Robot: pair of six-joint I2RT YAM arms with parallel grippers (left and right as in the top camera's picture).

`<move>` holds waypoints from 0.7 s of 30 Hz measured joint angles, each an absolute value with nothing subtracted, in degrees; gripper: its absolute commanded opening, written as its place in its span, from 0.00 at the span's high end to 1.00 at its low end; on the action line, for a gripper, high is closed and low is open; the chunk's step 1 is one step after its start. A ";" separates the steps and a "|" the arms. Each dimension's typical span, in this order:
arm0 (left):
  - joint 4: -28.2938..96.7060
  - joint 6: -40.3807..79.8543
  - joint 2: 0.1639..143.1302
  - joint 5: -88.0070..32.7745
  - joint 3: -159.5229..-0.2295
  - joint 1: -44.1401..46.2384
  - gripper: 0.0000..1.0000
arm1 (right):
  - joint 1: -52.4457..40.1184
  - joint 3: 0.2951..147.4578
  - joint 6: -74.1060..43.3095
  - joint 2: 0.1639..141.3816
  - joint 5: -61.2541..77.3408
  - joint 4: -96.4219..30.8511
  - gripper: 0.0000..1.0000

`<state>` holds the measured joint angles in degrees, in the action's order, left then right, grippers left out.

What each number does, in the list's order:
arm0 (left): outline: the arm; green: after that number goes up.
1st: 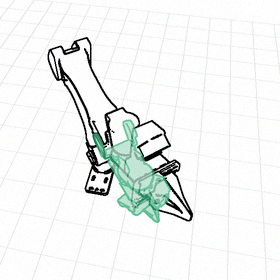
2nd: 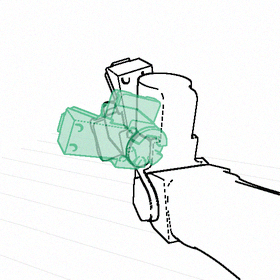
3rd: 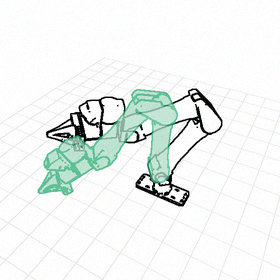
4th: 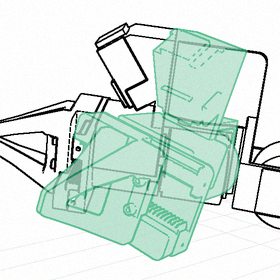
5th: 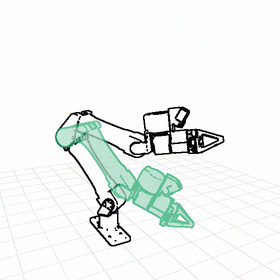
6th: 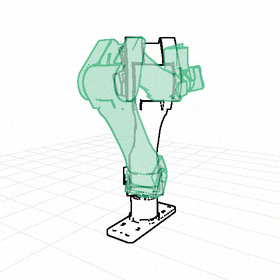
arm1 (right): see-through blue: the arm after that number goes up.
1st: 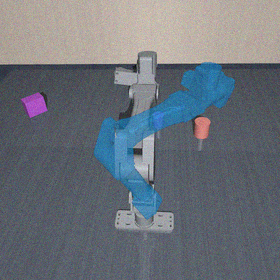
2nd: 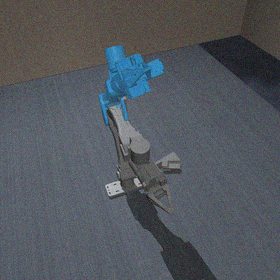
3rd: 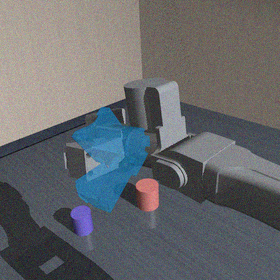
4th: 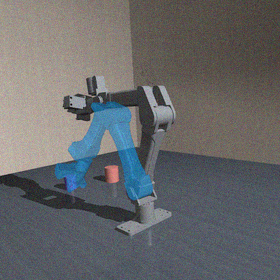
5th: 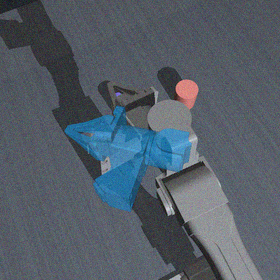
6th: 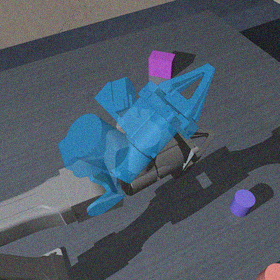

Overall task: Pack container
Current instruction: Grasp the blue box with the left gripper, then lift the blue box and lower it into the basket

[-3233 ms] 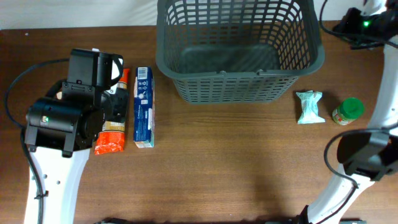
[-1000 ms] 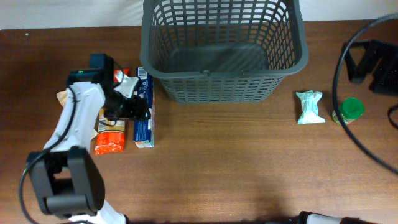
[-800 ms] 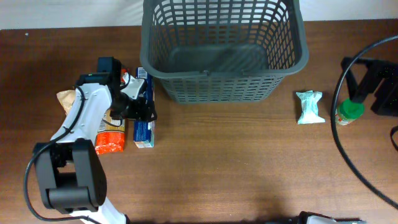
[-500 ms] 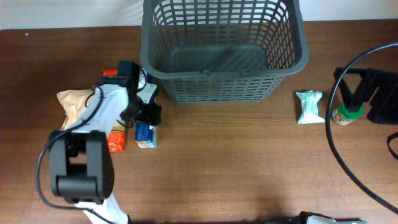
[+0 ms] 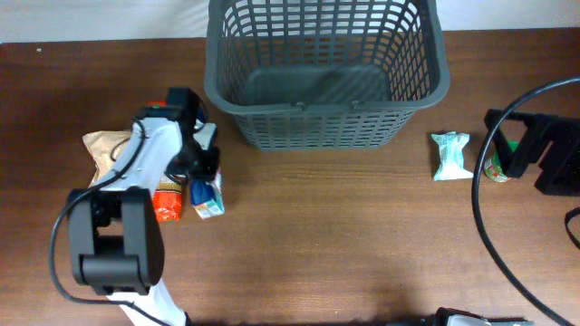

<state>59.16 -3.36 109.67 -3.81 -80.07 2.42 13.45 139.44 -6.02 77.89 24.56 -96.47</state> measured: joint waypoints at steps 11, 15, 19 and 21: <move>60.38 -10.66 99.63 7.49 -107.20 0.21 0.98 | 13.45 139.44 -6.02 77.71 26.70 -96.71 0.01; 58.06 -20.62 97.95 10.15 -116.60 2.50 0.98 | 13.45 139.44 -6.02 77.73 26.68 -96.71 0.01; 51.37 -33.74 97.58 9.98 -120.01 8.05 0.98 | 13.45 139.41 -6.00 77.73 26.65 -96.95 0.01; 48.21 -40.40 97.80 9.10 -120.03 11.88 0.98 | 13.45 139.39 -6.02 77.73 26.63 -96.95 0.01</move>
